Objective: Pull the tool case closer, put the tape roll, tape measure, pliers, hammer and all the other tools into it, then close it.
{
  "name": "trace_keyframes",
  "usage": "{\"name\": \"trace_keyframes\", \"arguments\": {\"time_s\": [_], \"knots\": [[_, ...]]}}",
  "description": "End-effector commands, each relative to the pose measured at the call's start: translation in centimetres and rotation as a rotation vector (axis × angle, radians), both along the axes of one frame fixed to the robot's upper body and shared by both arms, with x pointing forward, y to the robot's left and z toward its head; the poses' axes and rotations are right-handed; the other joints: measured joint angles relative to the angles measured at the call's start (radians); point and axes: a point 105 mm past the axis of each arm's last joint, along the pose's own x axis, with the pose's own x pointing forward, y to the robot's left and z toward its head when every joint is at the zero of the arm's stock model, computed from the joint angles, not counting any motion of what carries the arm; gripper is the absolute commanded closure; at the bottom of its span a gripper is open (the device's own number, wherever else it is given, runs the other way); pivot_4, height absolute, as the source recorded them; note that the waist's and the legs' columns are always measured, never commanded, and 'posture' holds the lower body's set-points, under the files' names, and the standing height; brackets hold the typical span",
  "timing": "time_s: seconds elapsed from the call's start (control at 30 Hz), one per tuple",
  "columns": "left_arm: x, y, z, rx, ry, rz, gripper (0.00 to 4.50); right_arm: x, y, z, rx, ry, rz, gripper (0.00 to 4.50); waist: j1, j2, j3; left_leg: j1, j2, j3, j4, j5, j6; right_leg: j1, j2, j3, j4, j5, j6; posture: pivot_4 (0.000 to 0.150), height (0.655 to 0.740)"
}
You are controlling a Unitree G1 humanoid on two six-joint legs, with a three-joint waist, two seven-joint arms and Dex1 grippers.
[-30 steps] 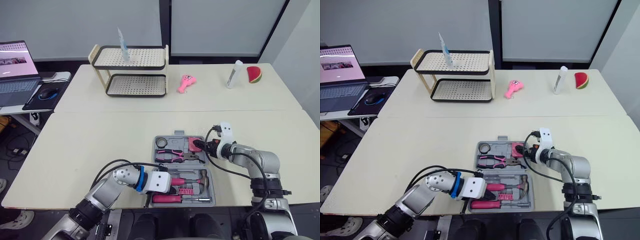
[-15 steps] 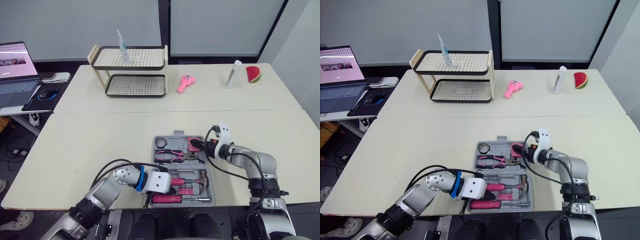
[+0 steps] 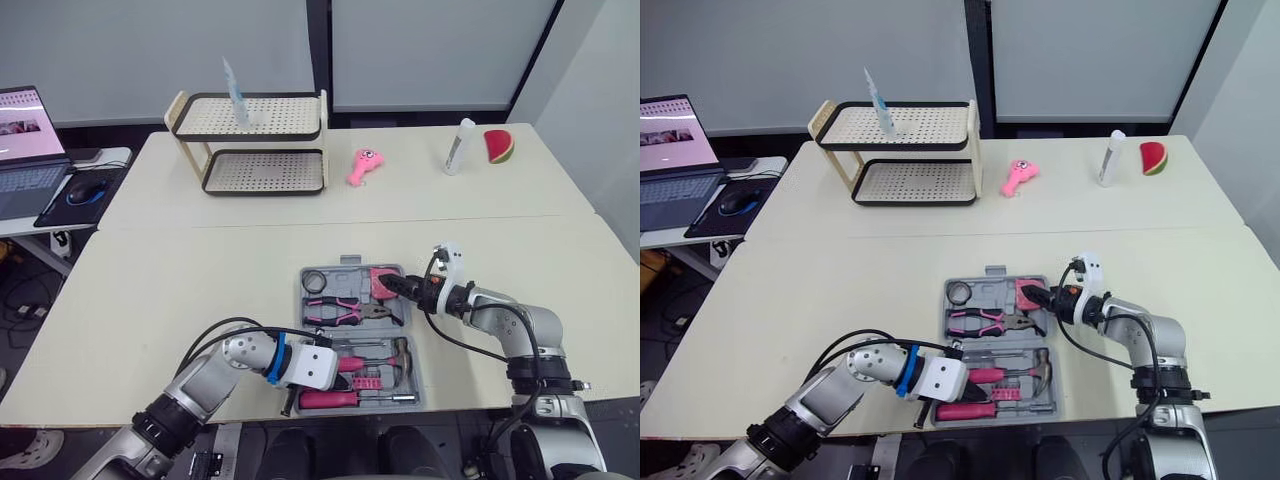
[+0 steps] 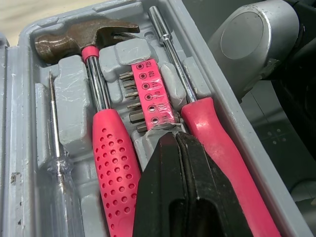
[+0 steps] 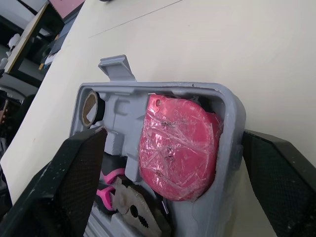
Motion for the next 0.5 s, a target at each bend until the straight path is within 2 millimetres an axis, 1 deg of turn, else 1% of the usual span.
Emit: {"name": "trace_keyframes", "arguments": {"time_s": [0.03, 0.3, 0.5], "knots": [[-1.5, 2.3, -3.4, 0.16, 0.093, 0.005, 4.5, -0.3, 1.6, 2.2, 0.031, -0.12, 0.102, 0.05, -0.002, 0.0, 0.0, 0.0, 0.0, 0.0, 0.0, 0.0, 0.0, 0.0, 0.0, 0.0, 0.0, 0.0, 0.0, 0.15, 0.7356], [-1.5, 2.3, -3.4, 0.16, 0.091, -0.002, 4.5, -0.5, 2.4, 3.3, -0.005, -0.232, 0.165, 0.05, -0.003, 0.0, 0.0, 0.0, 0.0, 0.0, 0.0, 0.0, 0.0, 0.0, 0.0, 0.0, 0.0, 0.0, 0.0, 0.15, 0.7356], [-1.5, 2.3, -3.3, 0.159, 0.089, -0.003, 4.5, -1.3, 2.7, 3.8, -0.055, -0.307, 0.222, 0.05, -0.002, 0.0, 0.0, 0.0, 0.0, -0.001, 0.0, 0.0, 0.0, 0.0, 0.0, 0.0, 0.0, 0.0, 0.0, 0.15, 0.7356]]}}
